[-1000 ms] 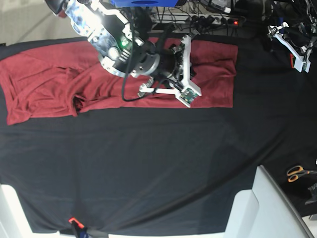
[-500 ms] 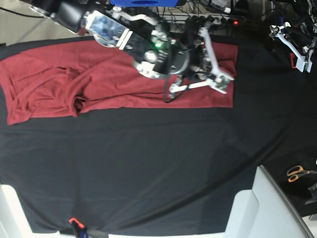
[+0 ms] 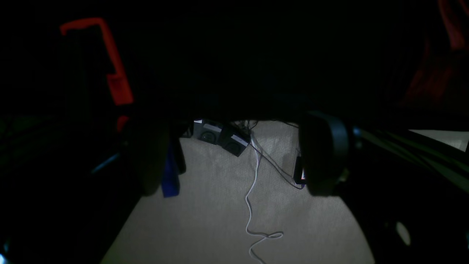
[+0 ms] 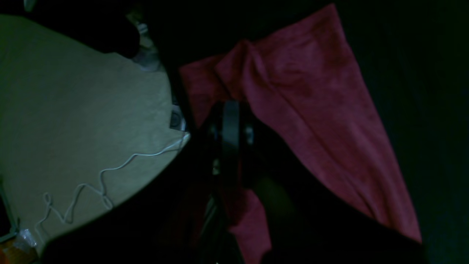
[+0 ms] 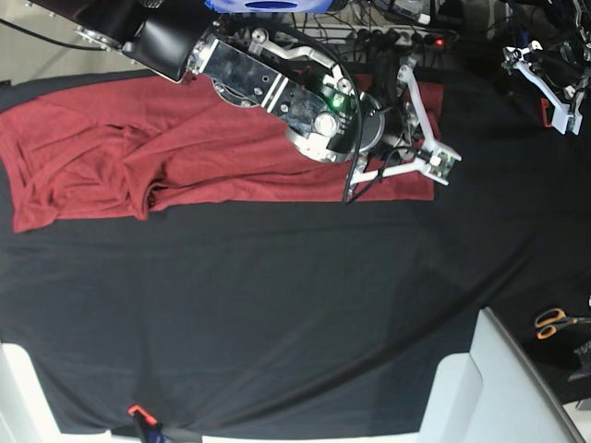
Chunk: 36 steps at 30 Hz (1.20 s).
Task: Fold the T-shirt properly
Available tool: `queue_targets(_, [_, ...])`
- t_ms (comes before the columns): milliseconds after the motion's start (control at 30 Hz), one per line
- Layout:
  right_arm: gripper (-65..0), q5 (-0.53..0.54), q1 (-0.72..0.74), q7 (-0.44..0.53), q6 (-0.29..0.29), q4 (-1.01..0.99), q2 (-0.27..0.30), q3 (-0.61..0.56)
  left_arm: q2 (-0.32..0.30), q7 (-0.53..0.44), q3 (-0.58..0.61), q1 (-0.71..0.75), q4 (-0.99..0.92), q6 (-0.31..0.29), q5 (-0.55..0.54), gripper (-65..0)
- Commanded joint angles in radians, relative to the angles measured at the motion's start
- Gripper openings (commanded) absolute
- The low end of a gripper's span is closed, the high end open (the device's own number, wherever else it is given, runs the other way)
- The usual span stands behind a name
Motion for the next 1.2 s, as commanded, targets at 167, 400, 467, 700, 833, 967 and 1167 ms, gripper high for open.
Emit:
queue_targets(167, [-64.4, 0.008, 0.032, 0.029, -0.028, -0.016, -0.02, 0.0, -0.018, -0.013, -0.009, 0.005, 0.013, -0.008, -0.006, -12.7])
queue_targets(400, [-64.4, 0.008, 0.057, 0.119, -0.028, -0.111, -0.02, 0.0, -0.018, -0.013, -0.009, 0.005, 0.013, -0.008, -0.006, -12.7])
queue_targets(467, [-64.4, 0.008, 0.058, 0.145, -0.028, -0.13, -0.02, 0.0, -0.018, -0.013, -0.009, 0.005, 0.013, -0.008, -0.006, -12.7])
queue_targets(700, [-64.2, 0.008, 0.06, 0.201, -0.028, -0.207, -0.02, 0.004, -0.018, -0.013, -0.009, 0.003, 0.013, -0.008, -0.006, -12.7])
queue_targets(833, [-62.3, 0.012, 0.058, 0.222, -0.028, -0.231, -0.02, 0.004, -0.018, -0.013, -0.005, 0.0, 0.013, -0.008, -0.006, -12.7])
queue_targets(967, [-43.5, 0.008, 0.06, 0.213, -0.028, -0.185, -0.014, 0.007, -0.018, -0.013, -0.005, -0.003, 0.013, -0.008, -0.006, -12.7])
queue_targets(1167, [-27.5, 0.009, -0.006, 0.107, -0.029, 0.083, 0.092, 0.277, -0.018, -0.013, -0.011, -0.005, 0.013, -0.008, -0.006, -12.7])
